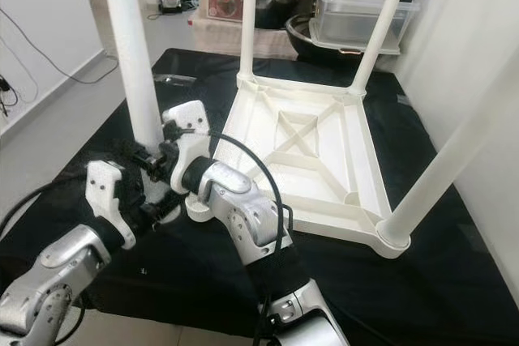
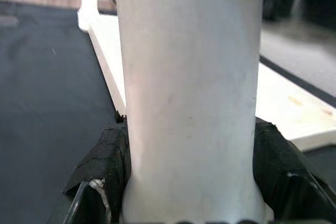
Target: Building children table
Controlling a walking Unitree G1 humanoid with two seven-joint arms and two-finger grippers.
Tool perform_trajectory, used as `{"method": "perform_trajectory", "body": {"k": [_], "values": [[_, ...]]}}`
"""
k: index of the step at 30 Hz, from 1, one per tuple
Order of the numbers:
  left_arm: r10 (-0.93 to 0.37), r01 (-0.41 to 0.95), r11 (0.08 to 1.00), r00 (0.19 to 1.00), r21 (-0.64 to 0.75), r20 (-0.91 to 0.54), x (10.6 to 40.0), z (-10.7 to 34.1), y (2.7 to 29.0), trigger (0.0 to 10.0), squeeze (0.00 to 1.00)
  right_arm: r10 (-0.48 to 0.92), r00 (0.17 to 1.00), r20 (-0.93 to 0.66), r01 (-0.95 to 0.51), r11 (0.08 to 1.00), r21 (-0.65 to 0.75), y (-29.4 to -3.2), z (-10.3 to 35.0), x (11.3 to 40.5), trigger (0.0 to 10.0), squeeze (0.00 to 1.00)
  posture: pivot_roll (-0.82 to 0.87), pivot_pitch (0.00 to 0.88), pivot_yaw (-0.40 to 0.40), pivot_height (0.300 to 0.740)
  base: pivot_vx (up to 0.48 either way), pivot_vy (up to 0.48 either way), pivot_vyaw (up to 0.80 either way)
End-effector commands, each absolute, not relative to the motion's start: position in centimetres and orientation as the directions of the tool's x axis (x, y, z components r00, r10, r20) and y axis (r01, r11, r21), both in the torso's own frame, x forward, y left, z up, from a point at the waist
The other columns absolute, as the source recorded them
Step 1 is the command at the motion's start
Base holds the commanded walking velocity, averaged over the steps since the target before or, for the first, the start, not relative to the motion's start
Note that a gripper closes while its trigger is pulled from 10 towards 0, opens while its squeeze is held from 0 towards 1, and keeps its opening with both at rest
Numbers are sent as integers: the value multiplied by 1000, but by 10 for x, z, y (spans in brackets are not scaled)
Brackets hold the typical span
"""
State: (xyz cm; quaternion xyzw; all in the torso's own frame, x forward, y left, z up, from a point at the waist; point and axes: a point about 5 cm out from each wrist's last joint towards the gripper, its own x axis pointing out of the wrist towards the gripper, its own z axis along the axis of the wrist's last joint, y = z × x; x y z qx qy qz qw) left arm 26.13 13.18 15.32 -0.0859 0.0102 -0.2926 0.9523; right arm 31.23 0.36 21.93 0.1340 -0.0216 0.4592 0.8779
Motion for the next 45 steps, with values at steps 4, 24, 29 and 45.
{"method": "perform_trajectory", "body": {"k": [4, 24, 29, 45], "values": [[-537, 536, 842, 843, -63, -10, 265, 155, 135, 5843, 0, 798, 559, 227, -825, 506, 253, 12, 234, 311, 10000, 1000, 56, 0, -67, 740, 0, 0, 0], [-572, 583, 787, 812, 201, -118, 259, 148, 134, 10000, 0, 807, 548, 222, -782, 400, 477, 10, 231, 314, 10000, 0, 71, 0, -64, 740, 0, 0, 0], [-575, 587, 783, 809, 204, -123, 258, 147, 134, 10000, 0, 799, 561, 216, -771, 410, 487, 8, 231, 317, 10000, 0, 72, 0, -60, 740, 0, 0, 0], [-585, 605, 766, 797, 220, -152, 255, 139, 134, 10000, 0, 796, 550, 253, -781, 383, 493, 3, 237, 318, 0, 0, 69, 0, -59, 740, 0, 0, 0]]}}
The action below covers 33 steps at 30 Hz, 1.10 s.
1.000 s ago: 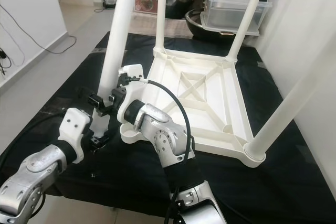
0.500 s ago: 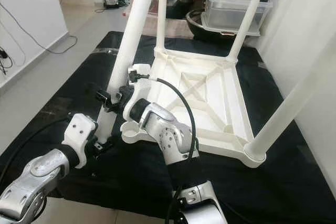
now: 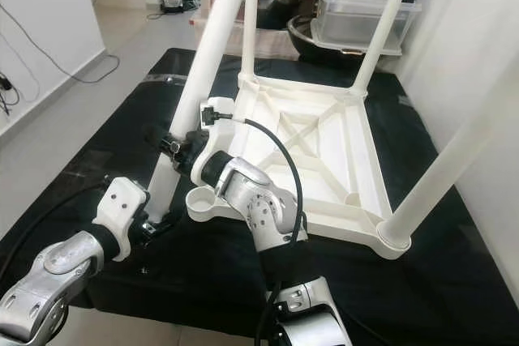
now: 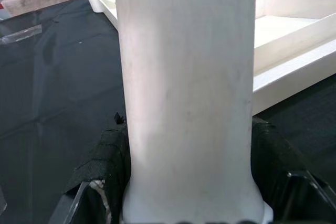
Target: Building children table
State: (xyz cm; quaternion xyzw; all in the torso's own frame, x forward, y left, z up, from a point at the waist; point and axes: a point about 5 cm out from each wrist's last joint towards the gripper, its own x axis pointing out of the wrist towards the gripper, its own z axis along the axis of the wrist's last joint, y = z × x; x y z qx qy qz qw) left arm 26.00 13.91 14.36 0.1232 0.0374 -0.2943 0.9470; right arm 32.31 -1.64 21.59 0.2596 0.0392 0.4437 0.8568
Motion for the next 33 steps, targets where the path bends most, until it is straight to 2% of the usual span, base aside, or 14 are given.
{"method": "perform_trajectory", "body": {"k": [1, 3, 4, 10, 14, 16, 17, 20, 21, 22, 25, 26, 28, 33], "values": [[-574, 594, 773, 804, 220, -153, 256, 139, 136, 10000, 165, 796, 549, 254, -782, 382, 492, 3, 237, 318, 0, 0, 71, 0, -60, 740, 0, 0, 0], [-567, 587, 779, 810, 221, -153, 257, 139, 137, 10000, 165, 797, 548, 254, -782, 382, 492, 3, 237, 318, 0, 0, 71, 0, -60, 740, 0, 0, 0], [-569, 586, 781, 810, 218, -141, 258, 140, 137, 10000, 1000, 798, 548, 252, -783, 383, 490, 3, 236, 318, 0, 0, 71, 0, -60, 740, 0, 0, 0], [-583, 584, 789, 810, 190, -68, 257, 155, 141, 10000, 1000, 787, 565, 249, -780, 411, 472, -2, 236, 321, 0, 0, 78, 0, -61, 740, 0, 0, 0], [-617, 610, 773, 787, 175, -19, 247, 168, 143, 10000, 1000, 711, 651, 265, -749, 547, 373, -24, 246, 342, 0, 0, 76, 0, -60, 740, 0, 0, 0], [-619, 611, 772, 786, 176, -16, 247, 169, 143, 10000, 1000, 700, 662, 269, -743, 565, 359, -27, 247, 344, 0, 0, 76, 0, -60, 740, 0, 0, 0], [-621, 614, 772, 784, 165, -13, 242, 171, 144, 10000, 1000, 649, 709, 276, -705, 635, 316, -44, 255, 357, 0, 0, 73, 0, -56, 740, 0, 0, 0], [-619, 614, 771, 785, 169, -24, 238, 171, 146, 10000, 1000, 595, 753, 282, -657, 704, 269, -63, 263, 368, 0, 0, 77, 0, -61, 740, 0, 0, 0], [-612, 607, 770, 789, 197, -42, 235, 170, 148, 10000, 1000, 544, 786, 292, -609, 761, 221, -82, 272, 378, 0, 0, 79, 0, -64, 740, 0, 0, 0], [-592, 587, 782, 805, 209, -42, 234, 171, 149, 10000, 945, 503, 808, 307, -569, 801, 187, -99, 281, 384, 0, 0, 81, 0, -65, 740, 0, 0, 0], [-577, 571, 792, 815, 217, -40, 234, 172, 151, 10000, 945, 484, 817, 314, -550, 817, 171, -107, 285, 387, 0, 0, 81, 0, -65, 740, 0, 0, 0], [-548, 540, 812, 836, 222, -32, 235, 173, 154, 10000, 0, 458, 826, 330, -530, 830, 173, -117, 292, 390, 0, 0, 82, 0, -66, 740, 0, 0, 0], [-466, 463, 860, 884, 215, -39, 240, 169, 161, 10000, 0, 411, 837, 361, -505, 836, 217, -131, 304, 393, 0, 0, 79, 0, -67, 740, 0, 0, 0], [-369, 380, 905, 925, 191, -95, 244, 160, 164, 10000, 0, 405, 830, 384, -526, 799, 293, -131, 307, 394, 0, 0, 71, 0, -65, 740, 0, 0, 0]]}}
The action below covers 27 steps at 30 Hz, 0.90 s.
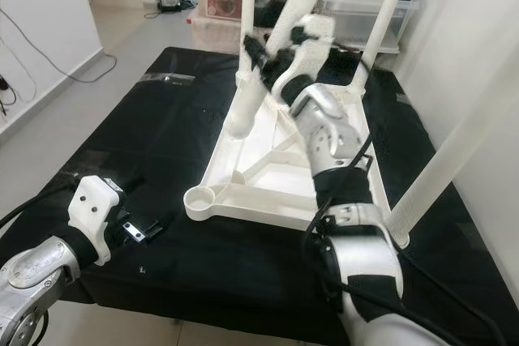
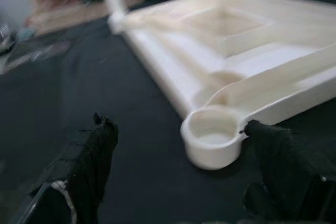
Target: Building children table
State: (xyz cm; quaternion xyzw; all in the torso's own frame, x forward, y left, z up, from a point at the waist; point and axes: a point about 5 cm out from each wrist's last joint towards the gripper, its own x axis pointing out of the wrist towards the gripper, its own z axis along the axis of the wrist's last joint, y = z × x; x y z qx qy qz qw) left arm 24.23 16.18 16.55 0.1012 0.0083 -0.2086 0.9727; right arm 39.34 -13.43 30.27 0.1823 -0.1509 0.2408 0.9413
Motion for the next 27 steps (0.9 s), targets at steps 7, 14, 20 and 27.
{"method": "perform_trajectory", "body": {"k": [7, 14, 20, 27], "values": [[-185, 217, 946, 971, 239, -151, 252, 156, 171, 10000, 0, 444, 805, 393, -582, 722, 374, -114, 303, 391, 0, 0, 80, 0, -67, 740, 0, 0, 0], [-175, 226, 948, 958, 225, -227, 252, 153, 168, 10000, 0, 490, 769, 411, -636, 651, 414, -98, 305, 387, 0, 0, 81, 0, -67, 740, 0, 0, 0], [-226, 279, 934, 945, 221, -237, 247, 150, 159, 10000, 0, 513, 752, 414, -658, 629, 415, -93, 304, 387, 0, 0, 87, 0, -72, 740, 0, 0, 0], [-256, 317, 922, 929, 220, -268, 247, 147, 157, 10000, 0, 527, 751, 397, -658, 649, 383, -90, 297, 386, 0, 0, 92, 0, -71, 740, 0, 0, 0]]}}
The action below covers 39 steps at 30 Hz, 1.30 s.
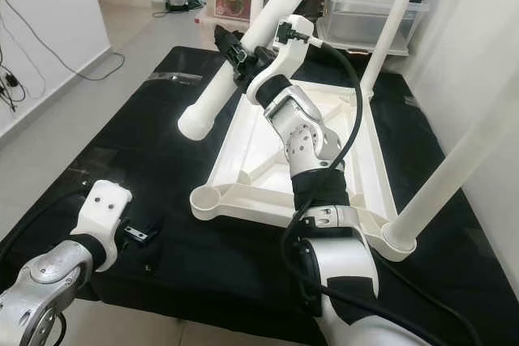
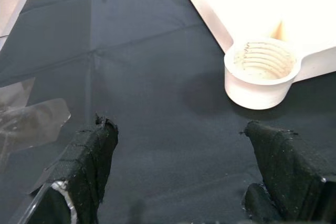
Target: Building children table
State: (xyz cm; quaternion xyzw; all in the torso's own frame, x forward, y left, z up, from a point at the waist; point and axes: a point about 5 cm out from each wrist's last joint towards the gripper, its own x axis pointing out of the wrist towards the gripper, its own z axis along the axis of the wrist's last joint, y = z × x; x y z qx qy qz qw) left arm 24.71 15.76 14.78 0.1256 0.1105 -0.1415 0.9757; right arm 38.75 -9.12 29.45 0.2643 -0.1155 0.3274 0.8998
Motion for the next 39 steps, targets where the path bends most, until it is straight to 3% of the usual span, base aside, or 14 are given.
{"method": "perform_trajectory", "body": {"k": [1, 9, 11, 16, 25, 29, 30, 33, 39], "values": [[-255, 318, 922, 928, 222, -271, 248, 147, 158, 10000, 0, 527, 752, 395, -657, 651, 382, -90, 297, 386, 0, 0, 92, 0, -71, 740, 0, 0, 0], [-326, 341, 925, 939, 170, -111, 244, 160, 161, 10000, 0, 579, 733, 358, -673, 692, 259, -83, 285, 380, 0, 0, 89, 0, -69, 740, 0, 0, 0], [-272, 283, 950, 957, 129, -100, 243, 161, 179, 10000, 0, 634, 707, 315, -695, 705, 141, -77, 273, 374, 0, 0, 94, 0, -73, 740, 0, 0, 0], [-167, 178, 978, 981, 109, -103, 240, 159, 203, 10000, 0, 693, 674, 255, -725, 687, 50, -72, 256, 365, 0, 0, 108, 0, -85, 740, 0, 0, 0], [-163, 169, 983, 982, 64, -93, 238, 152, 201, 10000, 0, 703, 676, 221, -728, 683, 58, -66, 245, 360, 0, 0, 106, 0, -82, 740, 0, 0, 0], [-180, 183, 983, 979, 28, -96, 240, 150, 196, 10000, 0, 698, 685, 207, -722, 689, 64, -65, 238, 357, 0, 0, 104, 0, -82, 740, 0, 433, -400], [-174, 177, 984, 981, 34, -86, 240, 151, 198, 10000, 0, 693, 691, 205, -714, 699, 43, -66, 236, 356, 431, 0, 101, 0, -80, 740, 0, 480, 0], [-148, 152, 988, 985, 39, -83, 241, 150, 202, 10000, 0, 690, 701, 180, -709, 702, 70, -67, 230, 356, 0, 0, 100, 0, -80, 740, 0, 0, 0], [-142, 140, 990, 986, -27, -88, 241, 148, 205, 10000, 0, 693, 701, 167, -710, 700, 78, -67, 226, 354, 0, 0, 96, 0, -79, 740, 0, 160, -800]]}}
